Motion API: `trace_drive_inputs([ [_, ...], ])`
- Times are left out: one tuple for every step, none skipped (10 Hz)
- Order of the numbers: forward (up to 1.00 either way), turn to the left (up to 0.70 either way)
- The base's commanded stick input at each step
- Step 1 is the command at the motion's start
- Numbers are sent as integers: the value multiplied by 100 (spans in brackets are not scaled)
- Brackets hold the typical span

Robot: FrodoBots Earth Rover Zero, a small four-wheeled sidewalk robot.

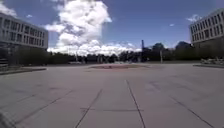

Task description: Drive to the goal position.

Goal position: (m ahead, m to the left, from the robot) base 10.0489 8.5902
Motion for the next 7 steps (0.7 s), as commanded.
trace_drive_inputs([
  [70,0],
  [70,0],
  [70,0],
  [70,0],
  [70,0],
  [70,0],
  [70,0],
])
